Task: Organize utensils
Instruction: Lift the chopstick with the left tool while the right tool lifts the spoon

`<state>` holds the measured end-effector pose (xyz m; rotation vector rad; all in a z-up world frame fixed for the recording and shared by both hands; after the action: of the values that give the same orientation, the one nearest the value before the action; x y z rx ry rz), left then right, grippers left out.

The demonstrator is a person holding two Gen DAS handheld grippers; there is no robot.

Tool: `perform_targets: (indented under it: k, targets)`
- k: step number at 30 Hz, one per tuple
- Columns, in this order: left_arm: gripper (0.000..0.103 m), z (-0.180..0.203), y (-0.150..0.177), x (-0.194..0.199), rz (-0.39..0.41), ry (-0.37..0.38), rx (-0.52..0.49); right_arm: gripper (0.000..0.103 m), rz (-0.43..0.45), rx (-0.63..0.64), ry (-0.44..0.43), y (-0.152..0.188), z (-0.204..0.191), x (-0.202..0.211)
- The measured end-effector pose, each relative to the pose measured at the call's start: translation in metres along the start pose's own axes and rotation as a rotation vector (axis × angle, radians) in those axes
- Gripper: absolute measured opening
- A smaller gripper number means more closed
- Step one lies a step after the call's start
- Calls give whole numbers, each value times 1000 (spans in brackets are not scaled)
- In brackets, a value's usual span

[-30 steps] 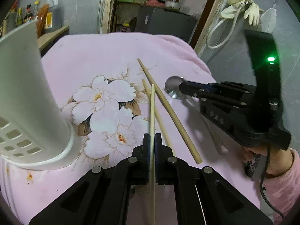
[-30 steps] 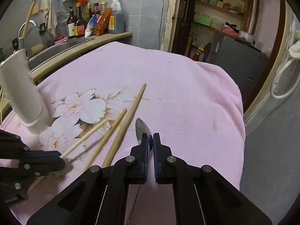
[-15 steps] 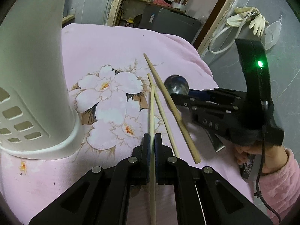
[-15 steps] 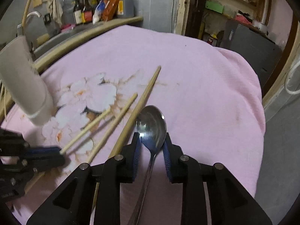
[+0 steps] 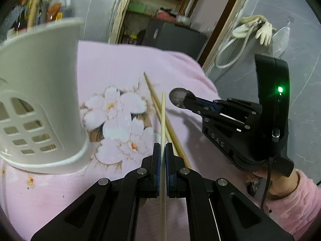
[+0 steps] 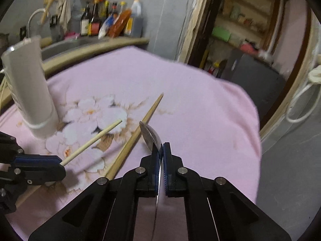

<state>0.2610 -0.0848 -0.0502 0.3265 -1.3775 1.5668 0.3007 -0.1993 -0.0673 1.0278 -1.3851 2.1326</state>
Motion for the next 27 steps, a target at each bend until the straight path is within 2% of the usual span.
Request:
perform_targets:
  k: [3,6,13,16,18,22,27]
  targets:
    - [3,3,0,8,47,-3,-10,2,55,-40,20,3,6,12]
    - [3,6,0,17,105,1,-14,2,166,-60,67,6,6,35]
    - [3,15,1,50,340,-45,-42,2,457,-131,184,22,-3,96]
    - [3,16,4,69,461,-79,-51,2,539,-148,202,22,-5,115]
    - [3,16,5,82,538,-80,-53,2,597,-156,200,21,-8,129]
    - [3,13,0,101,600,-63,-55,2,698,-163,168,10,-17,156]
    - [3,5,-16,145,707,-70,-89,2,826,-150,125,-14,-33,191]
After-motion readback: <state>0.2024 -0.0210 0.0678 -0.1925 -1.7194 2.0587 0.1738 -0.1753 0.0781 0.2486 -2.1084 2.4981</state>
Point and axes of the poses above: each gripper's, at about its wrist camera, not at the fingertips, and x roughly against the way its jaws point, z to its right, y to its underside, the point moved 3 cm from there along -x, roughly the way its jaws point, and after that the axes turned 7 degrees about -z, right-handed, at the moved point
